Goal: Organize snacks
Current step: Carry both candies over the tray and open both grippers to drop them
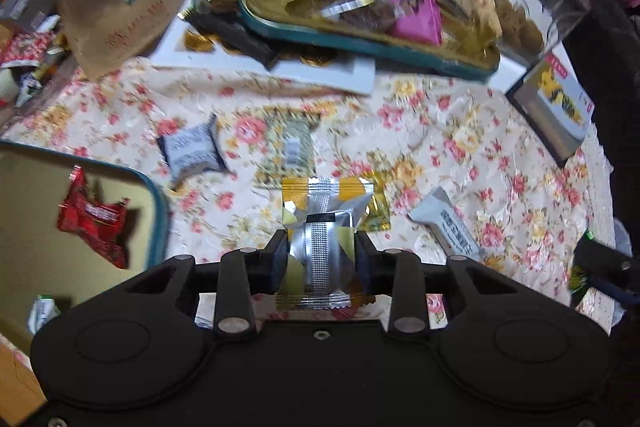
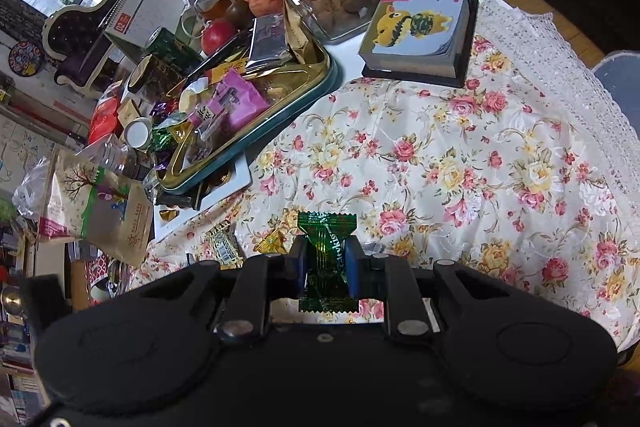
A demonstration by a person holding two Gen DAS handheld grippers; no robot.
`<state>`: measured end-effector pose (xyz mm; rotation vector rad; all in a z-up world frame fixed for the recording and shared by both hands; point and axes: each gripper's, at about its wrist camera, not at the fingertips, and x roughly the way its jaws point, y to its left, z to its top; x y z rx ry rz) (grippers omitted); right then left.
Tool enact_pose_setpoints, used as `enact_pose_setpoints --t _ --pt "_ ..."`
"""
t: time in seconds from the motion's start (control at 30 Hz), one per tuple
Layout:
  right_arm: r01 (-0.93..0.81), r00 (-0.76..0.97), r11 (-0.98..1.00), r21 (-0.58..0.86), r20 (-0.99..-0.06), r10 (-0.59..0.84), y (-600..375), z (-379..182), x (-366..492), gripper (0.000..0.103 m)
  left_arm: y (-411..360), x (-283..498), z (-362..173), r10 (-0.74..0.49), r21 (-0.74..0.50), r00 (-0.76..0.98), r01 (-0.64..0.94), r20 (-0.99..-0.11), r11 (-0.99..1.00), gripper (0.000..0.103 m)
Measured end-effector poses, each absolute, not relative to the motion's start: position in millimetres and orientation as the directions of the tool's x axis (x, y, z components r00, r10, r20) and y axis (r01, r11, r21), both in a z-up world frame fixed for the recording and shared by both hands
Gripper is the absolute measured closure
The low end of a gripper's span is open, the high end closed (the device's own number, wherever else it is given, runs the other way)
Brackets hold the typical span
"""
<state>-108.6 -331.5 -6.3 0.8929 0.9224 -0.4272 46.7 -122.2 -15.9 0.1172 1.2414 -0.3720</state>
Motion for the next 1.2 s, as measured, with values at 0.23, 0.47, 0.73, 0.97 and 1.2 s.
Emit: enact_pose_setpoints --t 0.23,0.47,0.73,0.97,1.2 --pt "0.663 0.547 0.575 0.48 -0.834 0.065 -325 -11 -103 0.082 -79 61 24 -0.132 -0.033 0.359 0.271 -0.924 0.962 0.059" --pt "0.642 0.529 0.621 0.449 -0.846 0.065 -298 -11 -85 0.082 -19 83 62 -0.035 0.059 0.469 0.184 -0.882 0.981 0.059" --pt "0.559 0.537 0.705 0.437 -0.838 0.093 -242 4 -53 0.082 55 104 70 0.084 0.103 0.507 0.01 -0.858 0.995 0.059" --pt "0.432 0.564 0.782 0.45 -0.811 0.156 -177 11 -25 0.082 105 116 51 0.15 0.128 0.462 -0.078 -0.874 0.989 0.059" --pt "0.312 0.57 0.829 0.465 -0.789 0.228 -127 13 -5 0.082 133 123 33 0.15 0.119 0.394 -0.102 -0.907 0.988 0.058"
